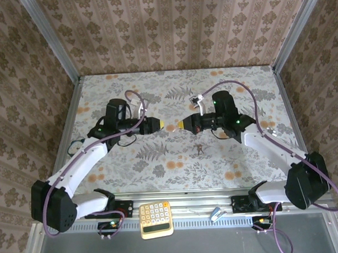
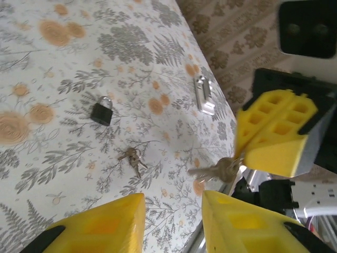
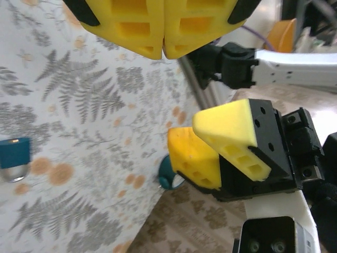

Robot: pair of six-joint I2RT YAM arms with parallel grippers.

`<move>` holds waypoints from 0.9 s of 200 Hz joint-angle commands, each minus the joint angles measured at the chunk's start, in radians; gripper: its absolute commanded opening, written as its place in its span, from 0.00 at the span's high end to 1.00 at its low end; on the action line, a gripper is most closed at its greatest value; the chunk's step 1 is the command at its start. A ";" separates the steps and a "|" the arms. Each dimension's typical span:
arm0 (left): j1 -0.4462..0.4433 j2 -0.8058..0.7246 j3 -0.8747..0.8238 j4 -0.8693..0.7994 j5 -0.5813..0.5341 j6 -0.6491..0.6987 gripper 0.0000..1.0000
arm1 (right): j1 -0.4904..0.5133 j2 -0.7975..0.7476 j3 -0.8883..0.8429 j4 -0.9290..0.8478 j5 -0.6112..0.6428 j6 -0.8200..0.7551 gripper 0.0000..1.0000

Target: Unlock with the key

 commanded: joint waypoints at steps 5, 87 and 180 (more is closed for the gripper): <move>0.002 -0.033 -0.035 0.095 -0.049 -0.142 0.59 | 0.024 -0.084 -0.035 0.026 0.228 -0.083 1.00; -0.040 0.033 -0.163 0.530 -0.043 -0.653 0.43 | 0.207 -0.216 -0.204 0.333 0.738 -0.447 1.00; -0.109 0.103 -0.101 0.714 -0.013 -0.825 0.36 | 0.290 -0.206 -0.268 0.544 0.854 -0.635 1.00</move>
